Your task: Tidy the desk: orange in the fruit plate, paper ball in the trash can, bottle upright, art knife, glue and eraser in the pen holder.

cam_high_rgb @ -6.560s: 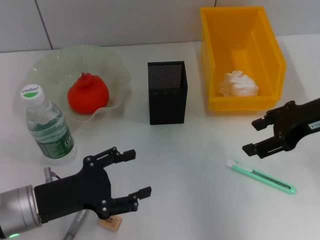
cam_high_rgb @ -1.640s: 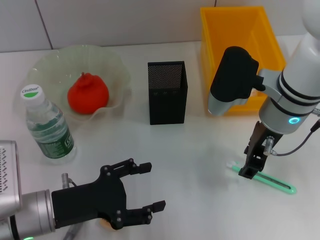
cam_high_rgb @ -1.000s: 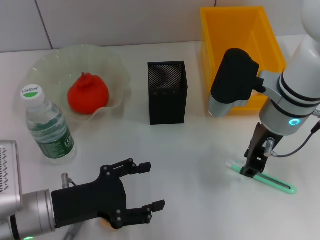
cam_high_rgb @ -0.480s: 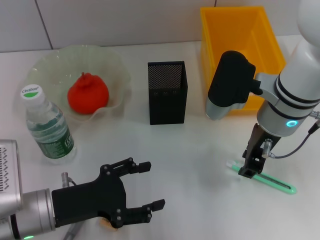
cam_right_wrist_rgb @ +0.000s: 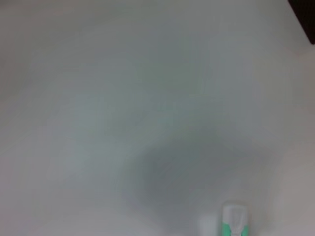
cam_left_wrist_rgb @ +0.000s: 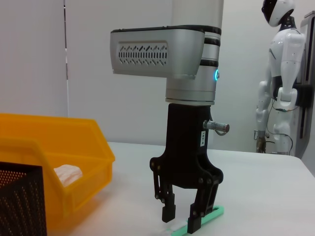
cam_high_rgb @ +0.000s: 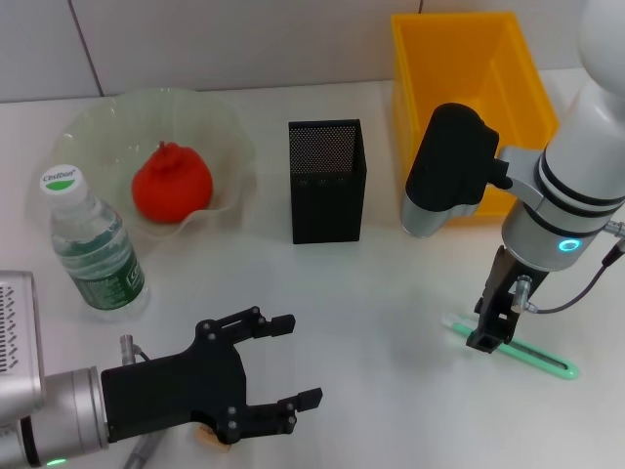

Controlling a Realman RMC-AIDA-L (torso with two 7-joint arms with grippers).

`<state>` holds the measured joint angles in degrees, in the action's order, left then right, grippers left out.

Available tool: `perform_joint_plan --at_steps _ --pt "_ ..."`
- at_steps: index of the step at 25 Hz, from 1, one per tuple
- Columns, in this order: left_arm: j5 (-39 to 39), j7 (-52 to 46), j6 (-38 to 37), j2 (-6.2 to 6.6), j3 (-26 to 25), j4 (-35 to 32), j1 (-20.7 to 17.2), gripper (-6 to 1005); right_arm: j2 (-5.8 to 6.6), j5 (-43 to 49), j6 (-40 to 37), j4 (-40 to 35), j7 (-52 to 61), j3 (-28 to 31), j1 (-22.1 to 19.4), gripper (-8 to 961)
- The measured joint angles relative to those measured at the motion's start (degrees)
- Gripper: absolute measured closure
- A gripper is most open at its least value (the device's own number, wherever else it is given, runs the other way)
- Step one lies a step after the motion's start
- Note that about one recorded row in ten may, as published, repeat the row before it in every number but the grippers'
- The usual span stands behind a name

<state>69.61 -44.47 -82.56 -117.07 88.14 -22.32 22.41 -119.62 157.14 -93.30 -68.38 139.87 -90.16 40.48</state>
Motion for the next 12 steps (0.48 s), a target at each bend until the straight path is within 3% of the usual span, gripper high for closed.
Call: perform_joint_plan --at_steps 12 --pt "0.0 0.0 0.0 -0.05 0.1 0.0 0.1 184 0.0 -0.1 0.1 0.7 0.2 -0.1 0.1 654"
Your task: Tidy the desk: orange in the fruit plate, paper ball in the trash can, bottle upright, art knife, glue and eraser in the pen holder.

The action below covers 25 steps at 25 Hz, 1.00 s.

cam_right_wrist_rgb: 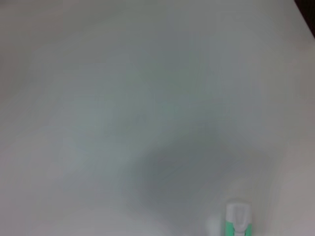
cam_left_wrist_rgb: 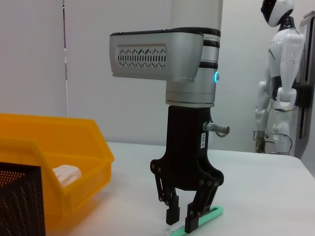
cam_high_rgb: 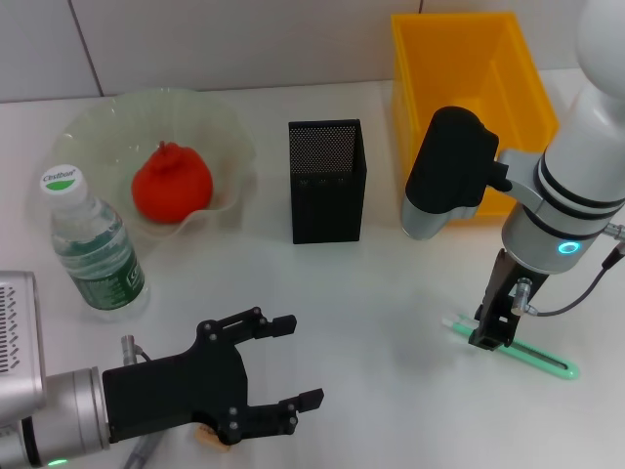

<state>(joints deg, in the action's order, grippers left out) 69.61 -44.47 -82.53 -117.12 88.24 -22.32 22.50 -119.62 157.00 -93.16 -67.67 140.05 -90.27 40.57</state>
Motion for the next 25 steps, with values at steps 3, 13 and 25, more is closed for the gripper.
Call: perform_joint_plan --at_steps 3,13,25 --pt "0.0 0.0 0.0 -0.03 0.0 0.0 0.0 184 0.0 0.0 0.0 0.1 0.1 0.0 0.0 670" --pt "0.0 0.0 0.0 -0.04 0.1 0.0 0.0 184 0.0 0.0 0.2 0.1 0.7 -0.2 0.1 819" --pt "0.0 -0.2 -0.2 -0.04 0.3 0.0 0.0 184 0.13 0.1 0.1 0.2 1.5 -0.2 0.3 898"
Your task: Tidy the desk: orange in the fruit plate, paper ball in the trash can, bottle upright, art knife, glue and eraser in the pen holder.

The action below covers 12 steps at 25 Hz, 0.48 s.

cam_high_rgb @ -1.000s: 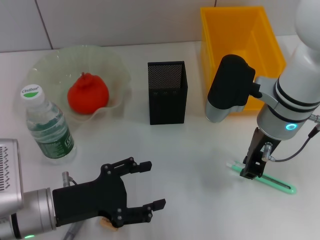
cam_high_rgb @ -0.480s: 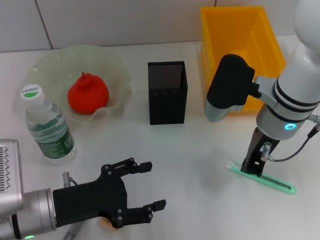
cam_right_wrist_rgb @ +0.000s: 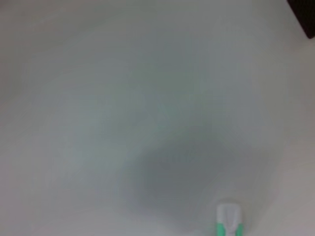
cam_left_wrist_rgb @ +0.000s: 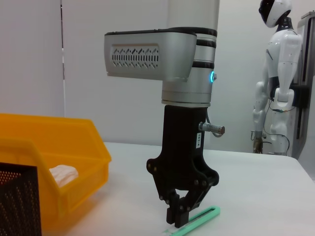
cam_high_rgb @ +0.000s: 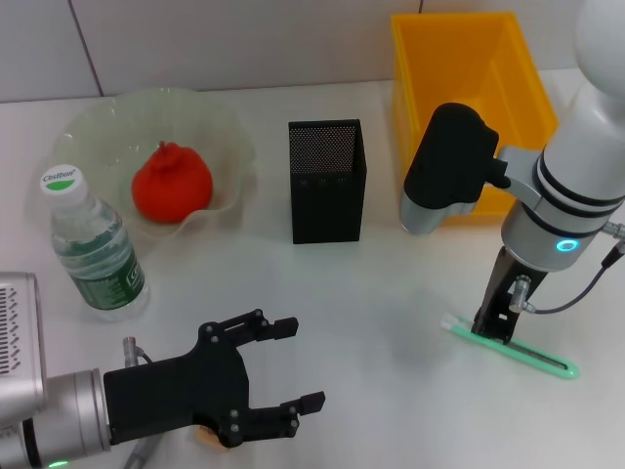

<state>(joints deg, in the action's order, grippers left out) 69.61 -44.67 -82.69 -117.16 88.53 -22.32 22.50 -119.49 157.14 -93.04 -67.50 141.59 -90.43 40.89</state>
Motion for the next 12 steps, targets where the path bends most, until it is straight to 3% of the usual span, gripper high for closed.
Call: perform_joint_plan --at_steps 12 --pt "0.0 -0.4 0.2 0.01 0.2 -0.1 0.0 184 0.04 0.1 -0.2 -0.6 -0.2 -0.3 0.0 827"
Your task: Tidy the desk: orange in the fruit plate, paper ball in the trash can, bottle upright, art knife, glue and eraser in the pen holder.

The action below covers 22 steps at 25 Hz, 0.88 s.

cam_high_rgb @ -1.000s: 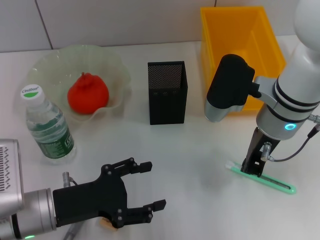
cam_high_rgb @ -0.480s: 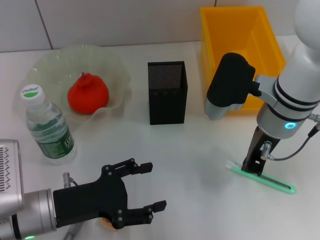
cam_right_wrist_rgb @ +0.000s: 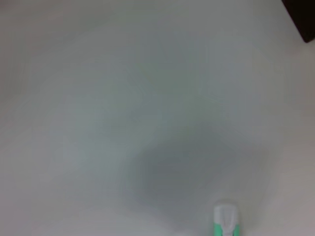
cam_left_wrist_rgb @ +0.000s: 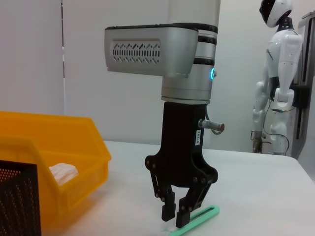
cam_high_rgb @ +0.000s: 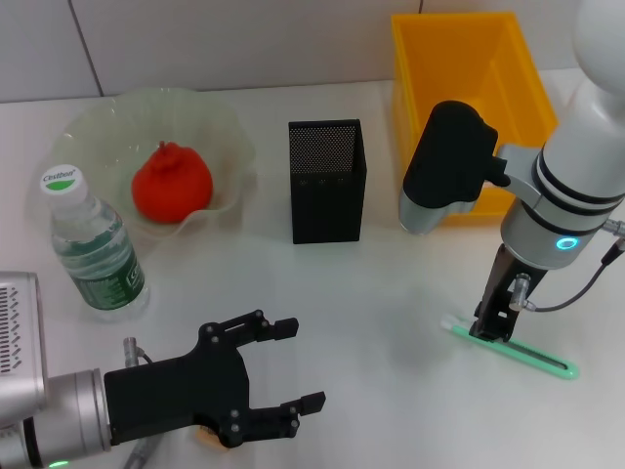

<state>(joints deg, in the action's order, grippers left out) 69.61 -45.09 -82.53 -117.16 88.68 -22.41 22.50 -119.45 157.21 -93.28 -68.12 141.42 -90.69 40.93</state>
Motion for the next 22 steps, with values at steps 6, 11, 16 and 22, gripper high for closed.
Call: perform_joint_plan --at_steps 6,11,16,22 --pt "0.0 0.0 0.0 0.0 0.0 0.0 0.0 184 -0.04 -0.1 0.1 0.0 0.0 0.0 -0.1 763" --pt "0.0 0.0 0.0 0.0 -0.1 0.0 0.0 184 -0.13 -0.2 0.2 0.2 -0.1 -0.6 -0.1 763" --pt "0.0 0.0 0.0 0.0 -0.2 0.0 0.1 184 -0.16 -0.5 0.4 0.4 -0.2 -0.7 -0.2 764" --pt "0.0 0.0 0.0 0.0 -0.2 0.0 0.1 184 -0.17 -0.7 0.5 0.7 -0.2 -0.7 -0.1 764"
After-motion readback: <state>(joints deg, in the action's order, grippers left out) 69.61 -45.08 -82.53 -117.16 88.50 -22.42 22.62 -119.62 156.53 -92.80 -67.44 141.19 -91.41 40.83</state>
